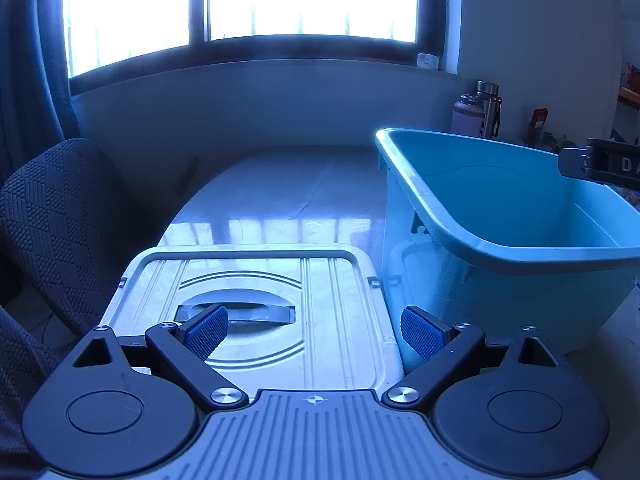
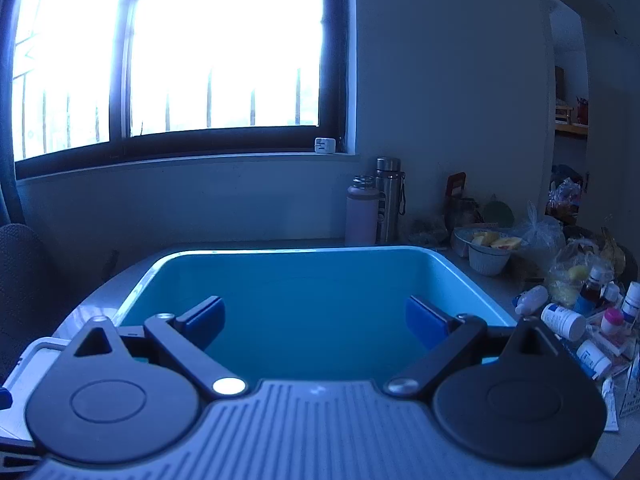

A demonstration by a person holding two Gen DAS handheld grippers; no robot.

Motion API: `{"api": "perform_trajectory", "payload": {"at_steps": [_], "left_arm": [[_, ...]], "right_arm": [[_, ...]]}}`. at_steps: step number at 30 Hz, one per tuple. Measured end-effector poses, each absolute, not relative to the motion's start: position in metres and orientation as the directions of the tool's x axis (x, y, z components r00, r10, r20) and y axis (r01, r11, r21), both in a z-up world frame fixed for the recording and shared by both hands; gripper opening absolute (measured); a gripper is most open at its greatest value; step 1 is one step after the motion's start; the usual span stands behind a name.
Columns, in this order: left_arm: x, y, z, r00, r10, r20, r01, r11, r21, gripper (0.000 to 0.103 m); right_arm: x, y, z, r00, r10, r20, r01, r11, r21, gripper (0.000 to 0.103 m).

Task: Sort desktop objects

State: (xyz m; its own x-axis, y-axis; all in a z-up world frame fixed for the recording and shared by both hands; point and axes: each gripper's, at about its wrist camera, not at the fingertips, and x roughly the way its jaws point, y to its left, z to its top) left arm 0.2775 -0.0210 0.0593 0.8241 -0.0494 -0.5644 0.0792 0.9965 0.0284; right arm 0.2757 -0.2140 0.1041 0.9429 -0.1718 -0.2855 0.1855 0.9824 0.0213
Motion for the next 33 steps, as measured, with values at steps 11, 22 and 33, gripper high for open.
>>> {"api": "perform_trajectory", "payload": {"at_steps": [11, 22, 33], "left_arm": [[0.261, -0.028, 0.062, 0.82, 0.0, -0.572, 0.032, 0.998, 0.045, 0.095], [0.239, -0.032, 0.055, 0.821, 0.031, -0.571, 0.003, 0.998, 0.059, 0.095], [0.221, -0.04, 0.038, 0.815, 0.027, -0.58, 0.005, 0.999, 0.052, 0.095]], "right_arm": [[0.246, -0.221, 0.104, 0.947, -0.176, -0.268, 0.189, 0.982, 0.026, 0.097], [0.213, -0.231, 0.087, 0.95, -0.179, -0.255, 0.201, 0.978, 0.061, 0.097], [0.196, -0.245, 0.052, 0.92, -0.179, -0.349, 0.212, 0.975, 0.059, 0.097]]}}
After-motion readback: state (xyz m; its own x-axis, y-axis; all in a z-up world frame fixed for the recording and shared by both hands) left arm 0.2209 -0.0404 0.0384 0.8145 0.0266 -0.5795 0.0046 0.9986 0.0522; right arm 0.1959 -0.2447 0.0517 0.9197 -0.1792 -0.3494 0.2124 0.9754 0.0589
